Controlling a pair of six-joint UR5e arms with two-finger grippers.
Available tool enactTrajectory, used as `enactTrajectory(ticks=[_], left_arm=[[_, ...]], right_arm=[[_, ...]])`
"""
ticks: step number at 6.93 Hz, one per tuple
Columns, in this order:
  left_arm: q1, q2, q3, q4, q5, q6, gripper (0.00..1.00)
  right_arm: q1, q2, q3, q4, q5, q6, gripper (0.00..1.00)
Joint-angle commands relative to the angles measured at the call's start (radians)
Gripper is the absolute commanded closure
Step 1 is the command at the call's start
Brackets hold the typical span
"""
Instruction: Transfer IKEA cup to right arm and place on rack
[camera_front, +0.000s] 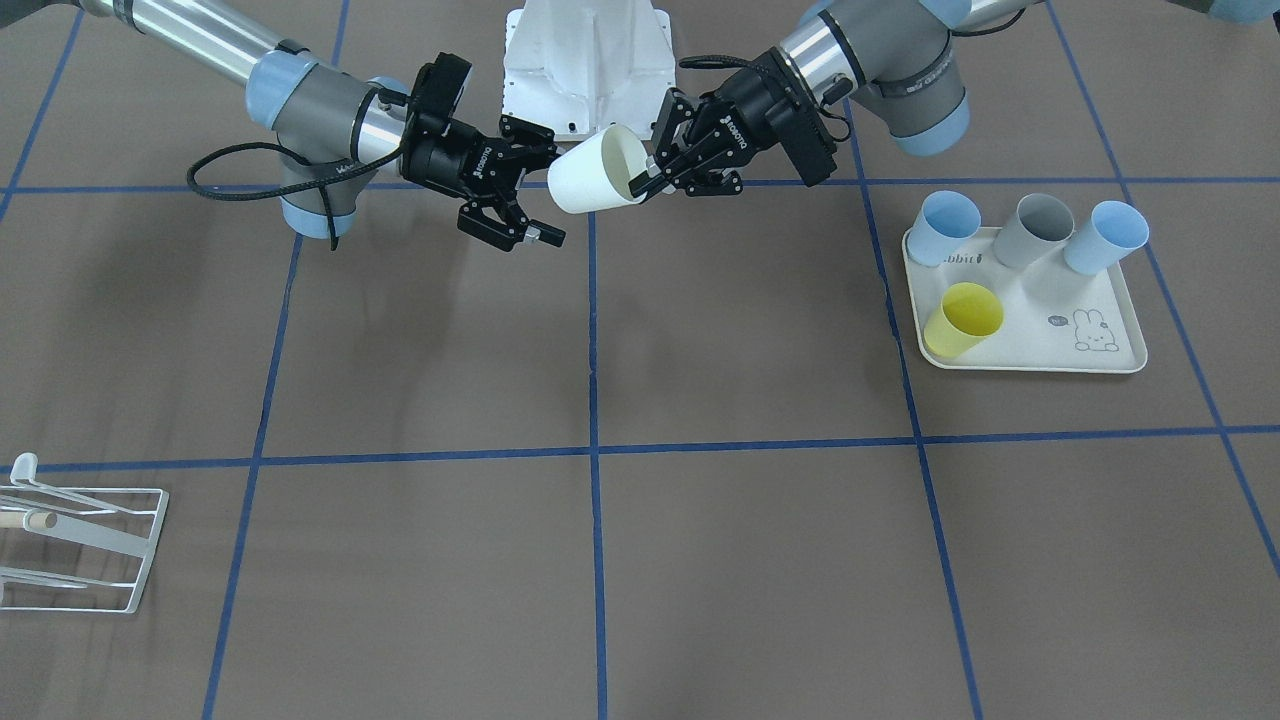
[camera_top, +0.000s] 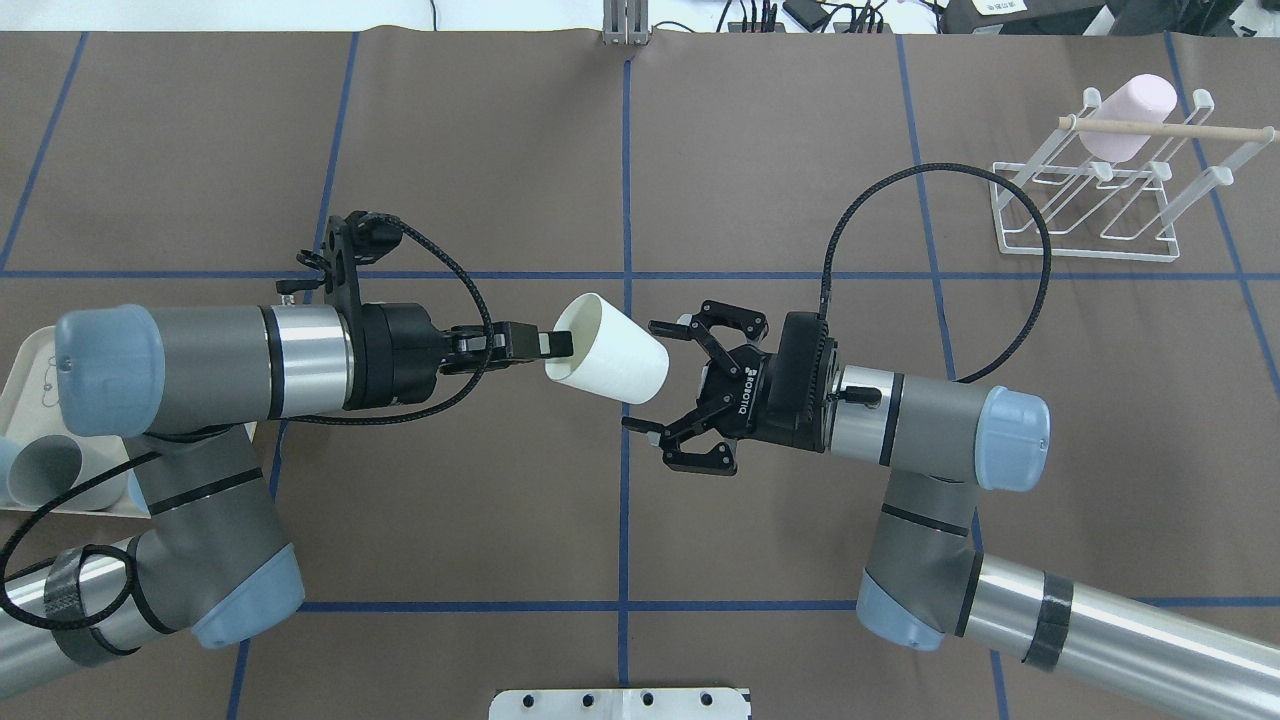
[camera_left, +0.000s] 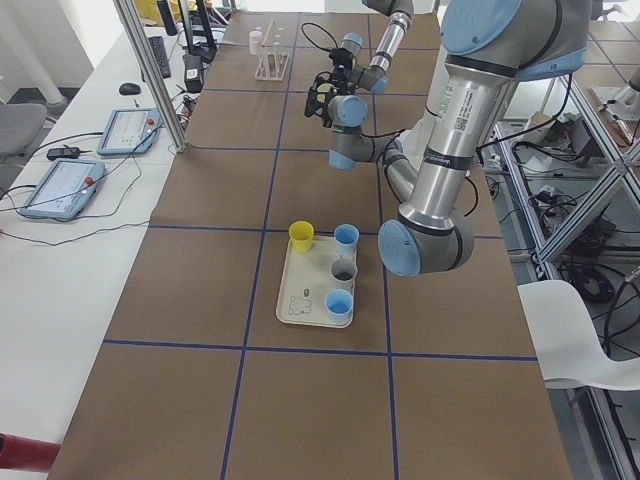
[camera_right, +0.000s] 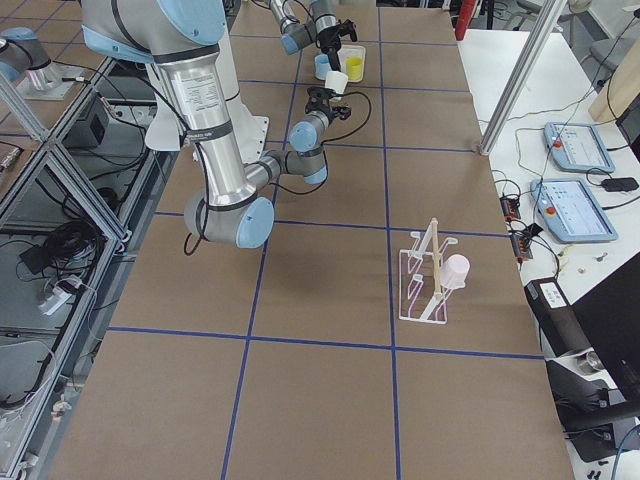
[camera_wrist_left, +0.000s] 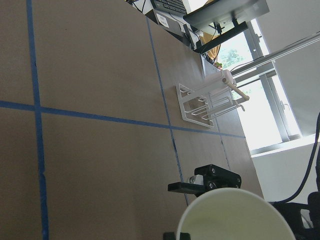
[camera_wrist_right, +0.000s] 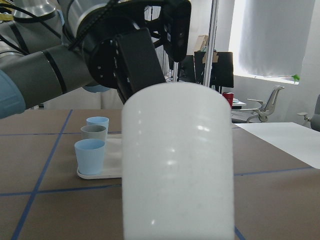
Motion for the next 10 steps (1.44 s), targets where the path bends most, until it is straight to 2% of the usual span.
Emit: enactTrajectory(ticks=[1,3,9,10], left_arm=[[0.000,-0.005,0.024,0.000,0.001,0.000,1.00],[0.000,-0.005,0.035,0.000,0.001,0.000,1.00],[0.000,-0.005,0.037,0.000,0.002,0.000,1.00],[0.000,-0.005,0.037,0.000,0.001,0.000,1.00]], right_arm=[[-0.001,0.001,0.001,0.000,0.000,0.000,0.01],[-0.001,0.003,0.002,0.000,-0.014,0.001,0.02],[0.001,0.008,0.004,0.000,-0.020,0.003,0.15],[0.001,0.009,0.004,0.000,-0.020,0.005,0.29]])
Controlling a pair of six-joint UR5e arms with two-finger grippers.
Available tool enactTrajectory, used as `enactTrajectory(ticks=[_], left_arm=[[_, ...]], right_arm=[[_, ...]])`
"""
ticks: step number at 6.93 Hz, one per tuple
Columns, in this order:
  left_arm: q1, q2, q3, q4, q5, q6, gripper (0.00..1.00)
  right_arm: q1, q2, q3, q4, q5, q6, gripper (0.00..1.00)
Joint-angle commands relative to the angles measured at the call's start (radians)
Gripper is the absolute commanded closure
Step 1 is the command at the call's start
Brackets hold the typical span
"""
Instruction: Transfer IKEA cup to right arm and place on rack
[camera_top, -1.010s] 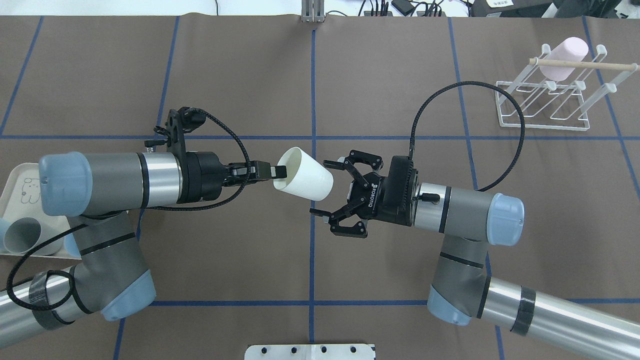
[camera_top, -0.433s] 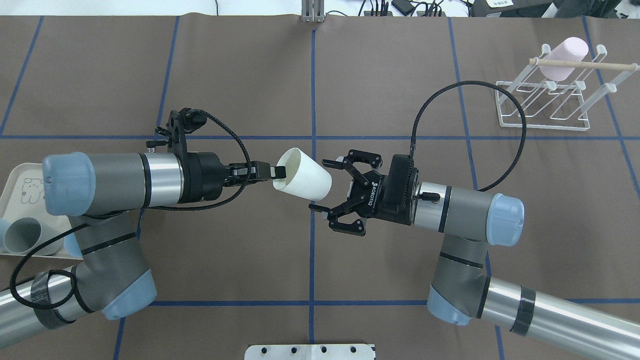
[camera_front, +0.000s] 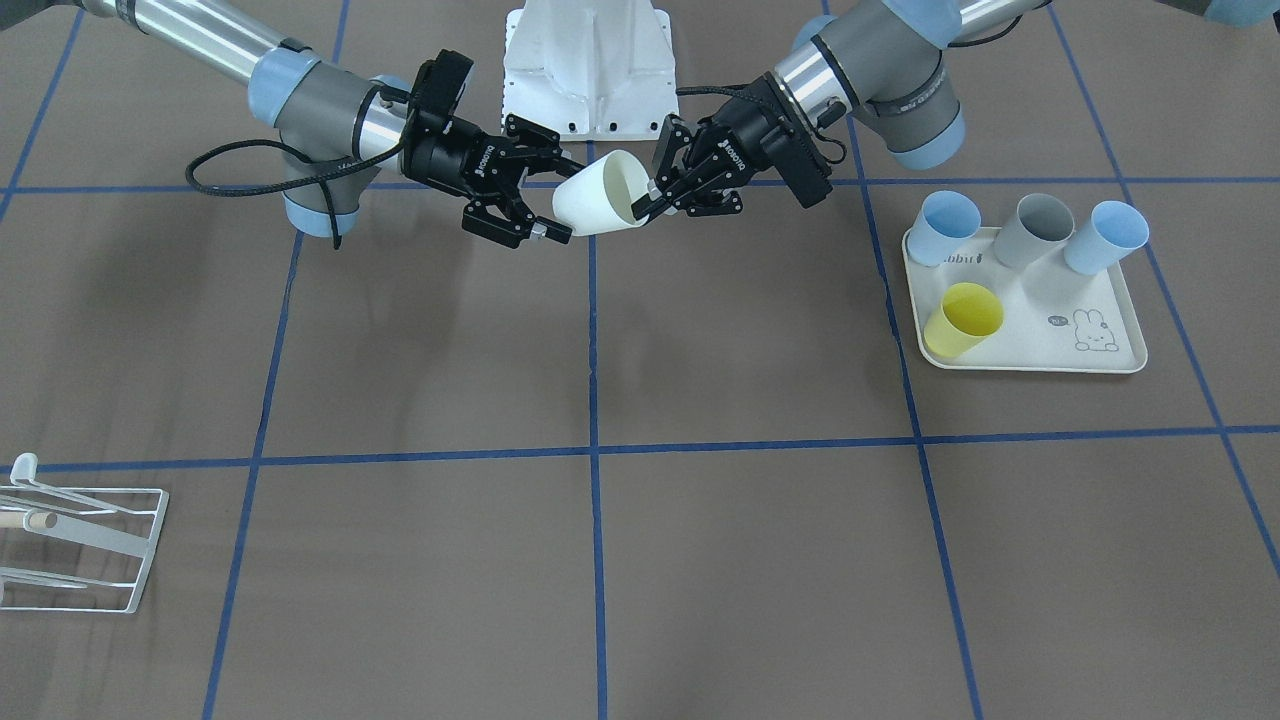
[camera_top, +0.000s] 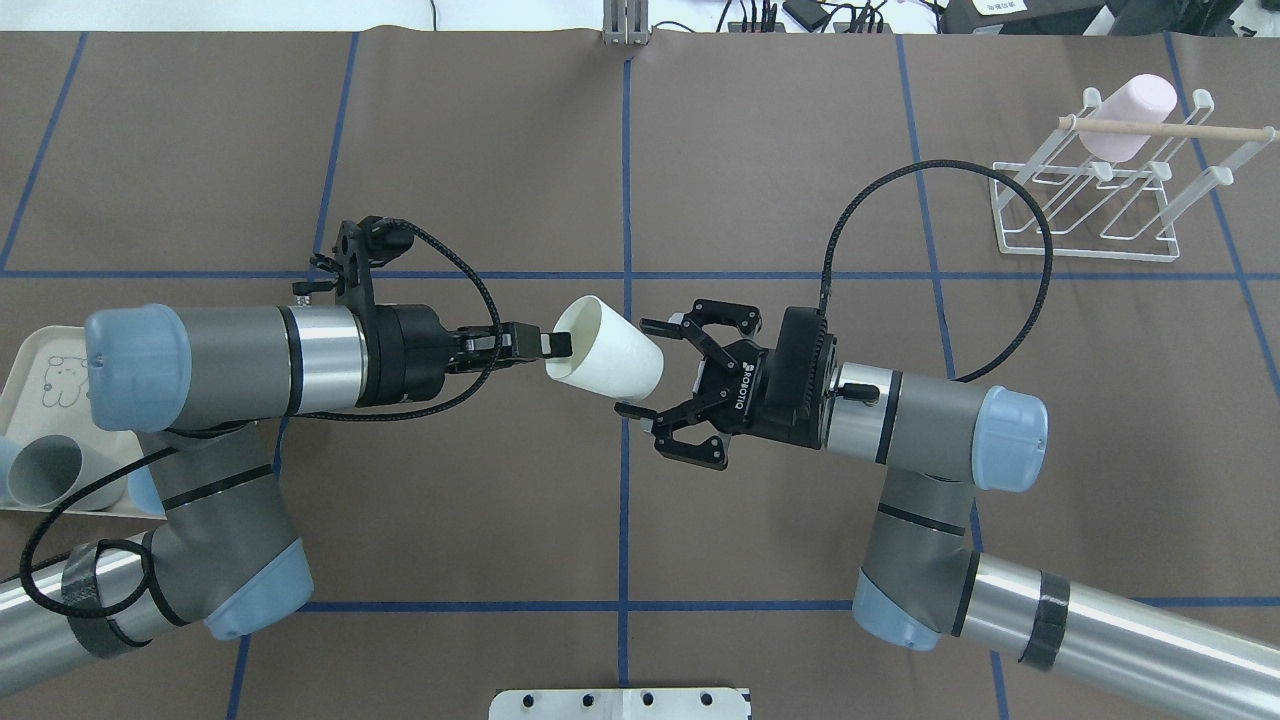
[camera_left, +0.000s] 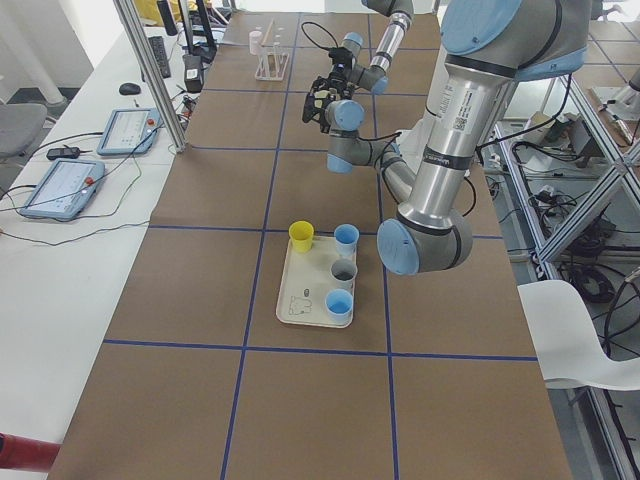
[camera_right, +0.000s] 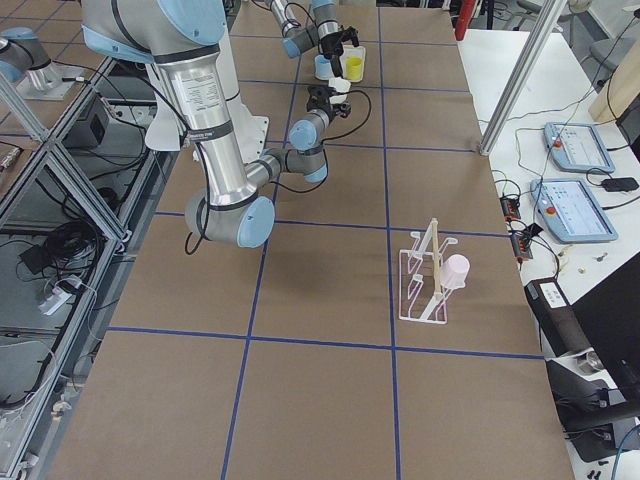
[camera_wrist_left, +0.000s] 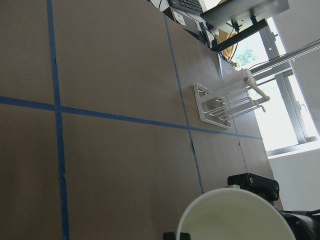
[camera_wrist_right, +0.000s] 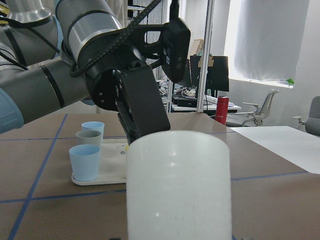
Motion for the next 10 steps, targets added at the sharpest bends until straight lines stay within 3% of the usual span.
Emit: enactTrajectory(ticks=[1,2,3,4,5,7,8,10], left_arm=[[0.000,-0.002,0.000,0.000,-0.001,0.000,1.00],[0.000,0.000,-0.001,0.000,-0.001,0.002,1.00],[0.000,0.000,-0.001,-0.002,-0.002,0.002,1.00],[0.000,0.000,-0.003,-0.002,-0.004,0.008,0.55],[-0.003,0.000,-0.006,-0.005,0.002,0.011,0.01],[-0.015,0.005,-0.015,-0.002,-0.004,0.014,0.00],[-0.043,0.014,-0.017,0.006,-0.011,0.014,0.00],[-0.148,0.025,-0.040,0.197,-0.078,0.088,0.00]], right_arm=[[0.001,0.002,0.000,0.000,0.000,0.003,0.55],[0.002,0.002,0.000,0.000,-0.002,0.005,0.75],[0.002,0.002,0.000,0.000,-0.017,0.005,0.84],[0.002,0.001,0.000,0.000,-0.026,0.005,0.89],[0.004,0.001,0.000,0.000,-0.026,0.005,0.90],[0.007,-0.005,0.002,0.002,-0.044,0.006,1.00],[0.007,-0.018,0.003,0.000,-0.089,0.006,1.00],[0.031,-0.041,0.003,-0.078,-0.104,0.005,1.00]])
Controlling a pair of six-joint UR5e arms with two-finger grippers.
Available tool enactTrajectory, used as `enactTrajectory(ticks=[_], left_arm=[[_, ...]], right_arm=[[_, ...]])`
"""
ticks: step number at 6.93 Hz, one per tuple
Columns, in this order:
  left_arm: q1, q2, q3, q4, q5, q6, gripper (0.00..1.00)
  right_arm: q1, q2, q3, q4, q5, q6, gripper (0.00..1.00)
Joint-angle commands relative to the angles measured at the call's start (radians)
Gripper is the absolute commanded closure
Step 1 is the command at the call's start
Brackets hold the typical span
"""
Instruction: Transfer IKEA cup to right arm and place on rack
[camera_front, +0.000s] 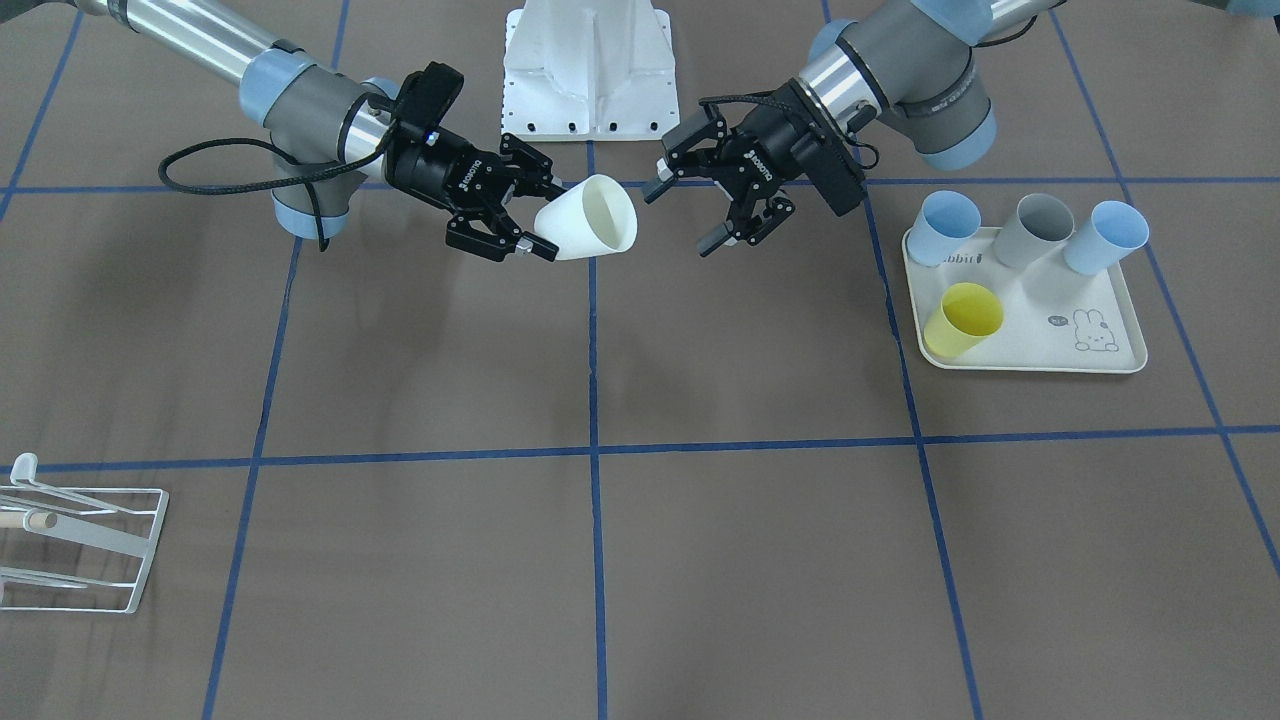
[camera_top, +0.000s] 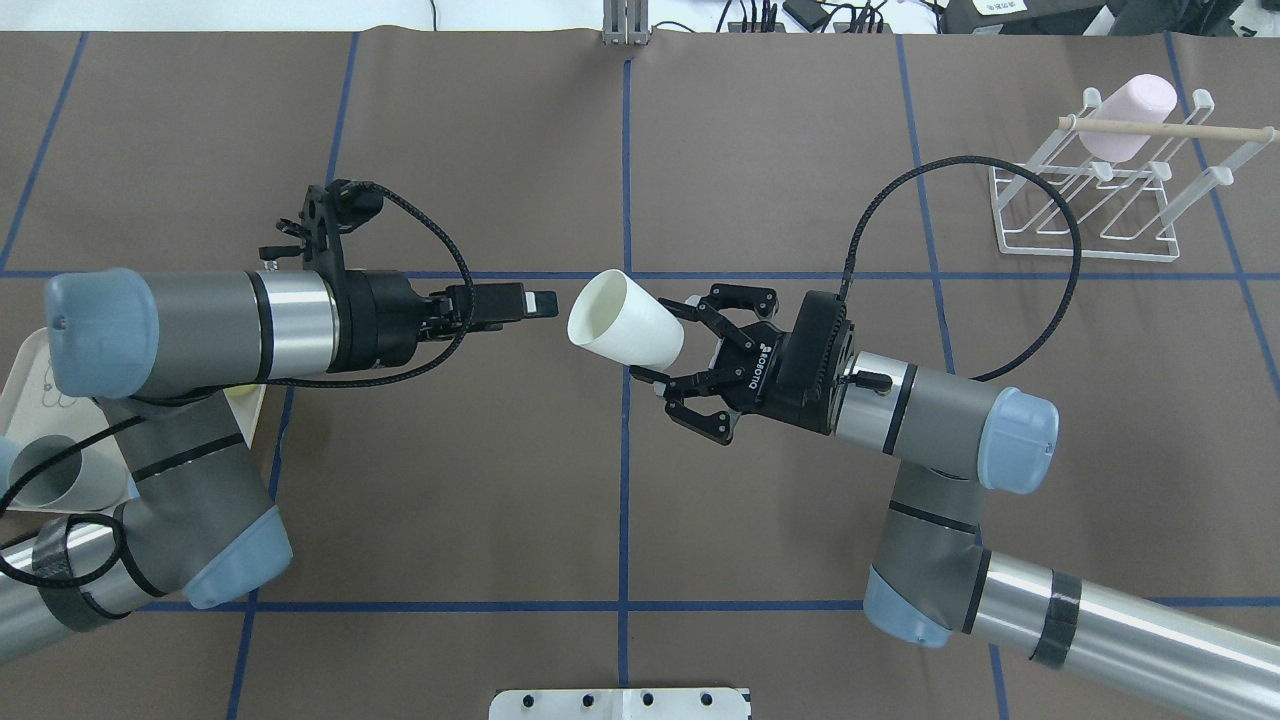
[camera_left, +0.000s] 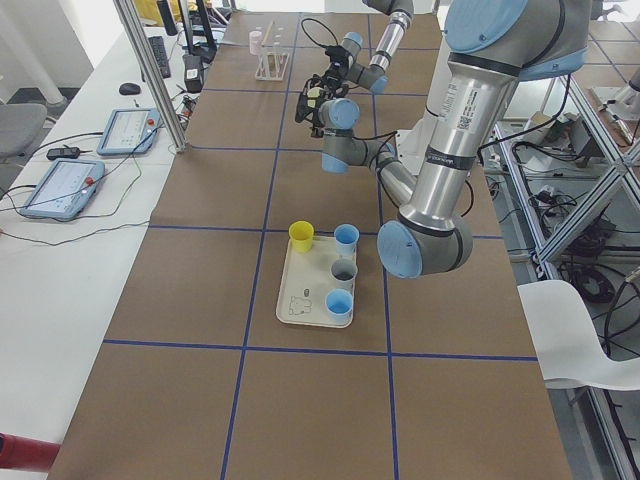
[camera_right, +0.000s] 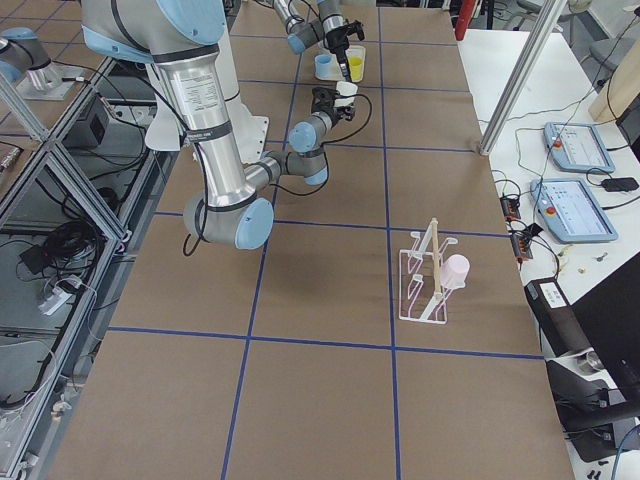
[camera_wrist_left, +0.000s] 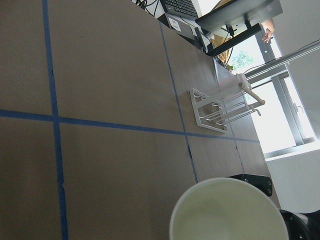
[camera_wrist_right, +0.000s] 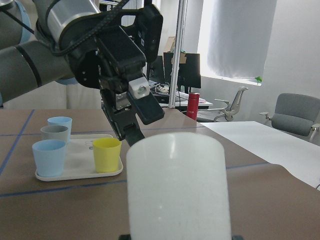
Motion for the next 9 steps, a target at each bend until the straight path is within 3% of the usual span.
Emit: enactTrajectory(ticks=[1,3,4,6,8,9], left_arm=[[-0.109,0.056,-0.072,0.221,-0.063,0.163,0.00],[-0.221,0.227,-0.207,0.365,-0.094,0.442,0.00],[-0.308,0.305,-0.227,0.365,-0.152,0.553,0.00],[-0.477,0.407,-0.225,0.367,-0.223,0.821,0.00],[-0.637,0.479,-0.206,0.374,-0.319,1.041,0.00],[-0.644,0.483,-0.205,0.373,-0.329,1.045,0.00]], right_arm=[[0.055,-0.021,0.003,-0.123,-0.007,-0.006,1.00],[0.150,-0.031,0.090,-0.390,0.005,-0.015,1.00],[0.179,-0.044,0.212,-0.638,0.009,-0.035,1.00],[0.253,-0.036,0.446,-1.195,-0.002,-0.218,1.00],[0.412,-0.039,0.549,-1.510,-0.001,-0.533,1.00],[0.498,-0.042,0.559,-1.604,0.002,-0.734,1.00]])
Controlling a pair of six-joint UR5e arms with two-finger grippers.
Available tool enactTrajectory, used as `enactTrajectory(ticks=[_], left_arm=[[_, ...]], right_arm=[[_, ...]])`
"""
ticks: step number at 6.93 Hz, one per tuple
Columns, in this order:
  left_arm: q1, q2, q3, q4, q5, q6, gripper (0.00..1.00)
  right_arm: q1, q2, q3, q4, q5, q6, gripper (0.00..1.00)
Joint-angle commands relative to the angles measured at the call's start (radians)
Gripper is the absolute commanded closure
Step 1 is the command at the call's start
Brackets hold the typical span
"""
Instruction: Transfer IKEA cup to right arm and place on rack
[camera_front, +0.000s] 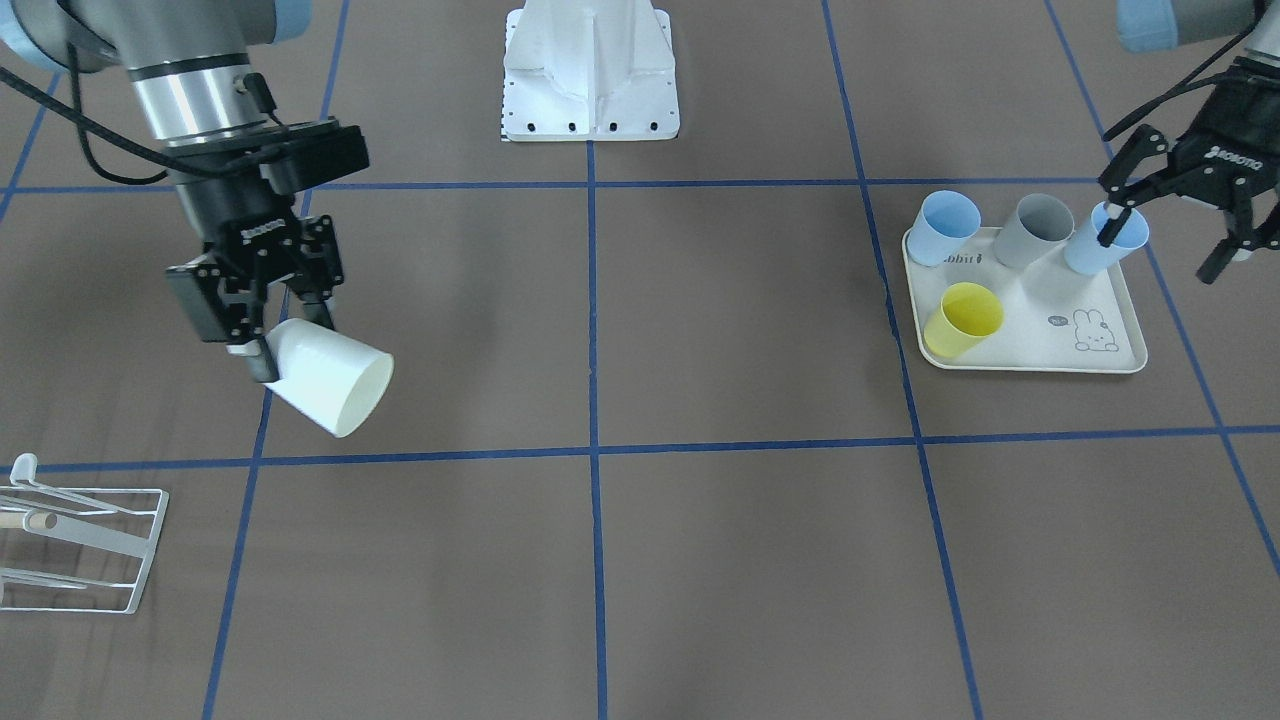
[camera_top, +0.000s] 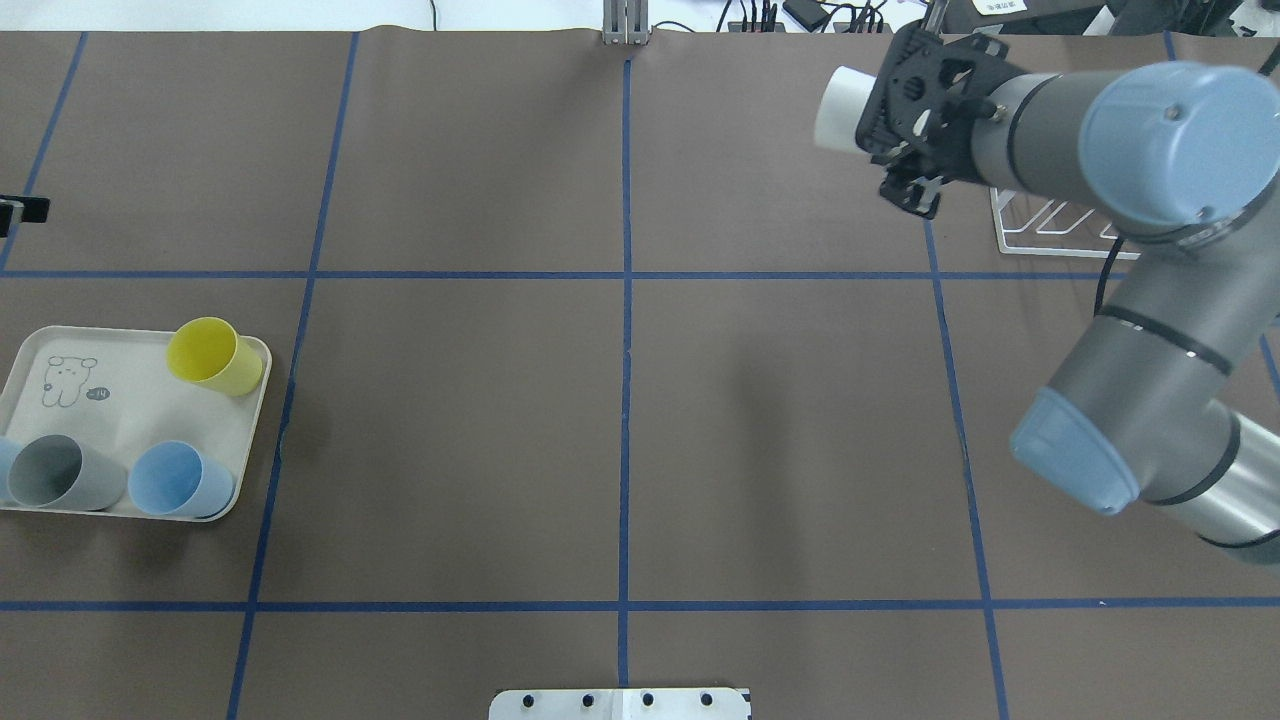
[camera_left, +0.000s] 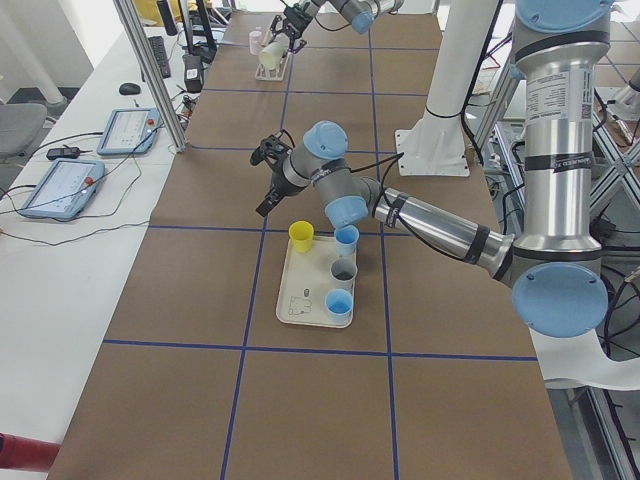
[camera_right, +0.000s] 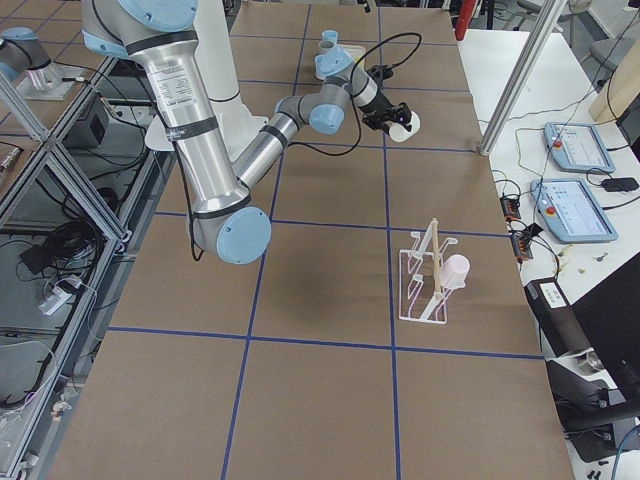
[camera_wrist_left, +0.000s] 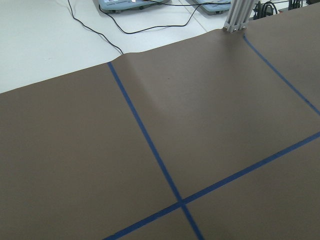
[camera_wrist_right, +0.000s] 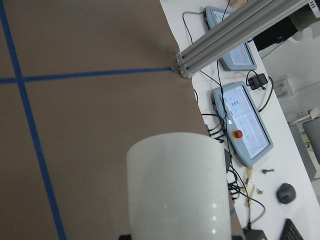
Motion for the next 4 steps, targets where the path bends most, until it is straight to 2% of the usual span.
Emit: enactTrajectory(ticks=[1,2,4], left_arm=[[-0.036,0.018,0.006,0.000,-0.026,0.045,0.00],[-0.036,0.018,0.006,0.000,-0.027,0.044,0.00],[-0.036,0.018,0.006,0.001,-0.027,0.044,0.00]], right_arm=[[0.183,-0.005,0.030,-0.222,-0.001,-0.415,1.00],[0.257,-0.014,0.018,-0.276,-0.007,-0.631,1.00],[0.401,-0.017,-0.089,-0.265,-0.021,-1.039,1.00]])
